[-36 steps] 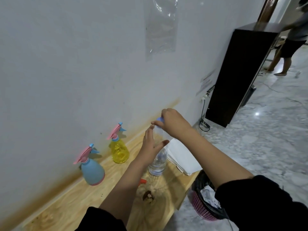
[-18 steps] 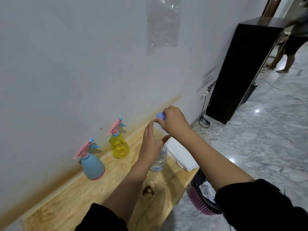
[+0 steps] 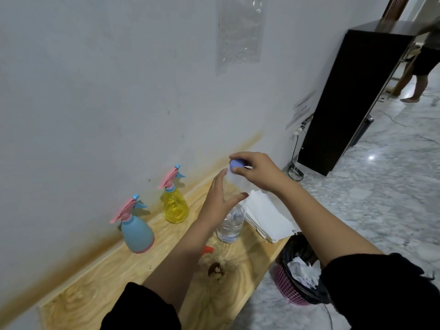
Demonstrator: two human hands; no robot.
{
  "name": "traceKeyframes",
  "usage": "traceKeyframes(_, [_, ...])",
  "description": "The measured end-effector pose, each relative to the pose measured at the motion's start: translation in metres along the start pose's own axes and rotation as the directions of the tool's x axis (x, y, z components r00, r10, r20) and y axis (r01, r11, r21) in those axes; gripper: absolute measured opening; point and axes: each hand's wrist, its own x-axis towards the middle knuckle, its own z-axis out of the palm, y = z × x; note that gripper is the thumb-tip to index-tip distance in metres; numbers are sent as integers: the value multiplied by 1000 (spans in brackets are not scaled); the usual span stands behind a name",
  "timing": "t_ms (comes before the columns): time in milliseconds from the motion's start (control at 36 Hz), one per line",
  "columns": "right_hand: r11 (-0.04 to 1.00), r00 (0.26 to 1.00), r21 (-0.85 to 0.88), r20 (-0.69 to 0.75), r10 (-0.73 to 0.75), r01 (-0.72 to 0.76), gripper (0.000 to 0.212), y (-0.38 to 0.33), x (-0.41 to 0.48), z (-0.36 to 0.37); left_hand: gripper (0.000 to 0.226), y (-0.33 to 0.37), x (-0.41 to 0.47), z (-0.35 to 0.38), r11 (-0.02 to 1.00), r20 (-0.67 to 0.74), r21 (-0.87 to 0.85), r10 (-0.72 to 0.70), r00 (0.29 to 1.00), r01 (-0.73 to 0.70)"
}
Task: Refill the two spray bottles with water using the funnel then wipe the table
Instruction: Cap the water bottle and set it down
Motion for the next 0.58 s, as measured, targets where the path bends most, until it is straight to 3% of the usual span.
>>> traceKeyframes(389, [996,942,-77,-334,13,-41,35,6,-2,25,82,9,-3,12,999,-80,44,1,997,3])
traceKeyframes(583, [998,932,-40,-361,22,-39,37,0,-2,30,84,9,-3,11,998,-89,66,1,996,5])
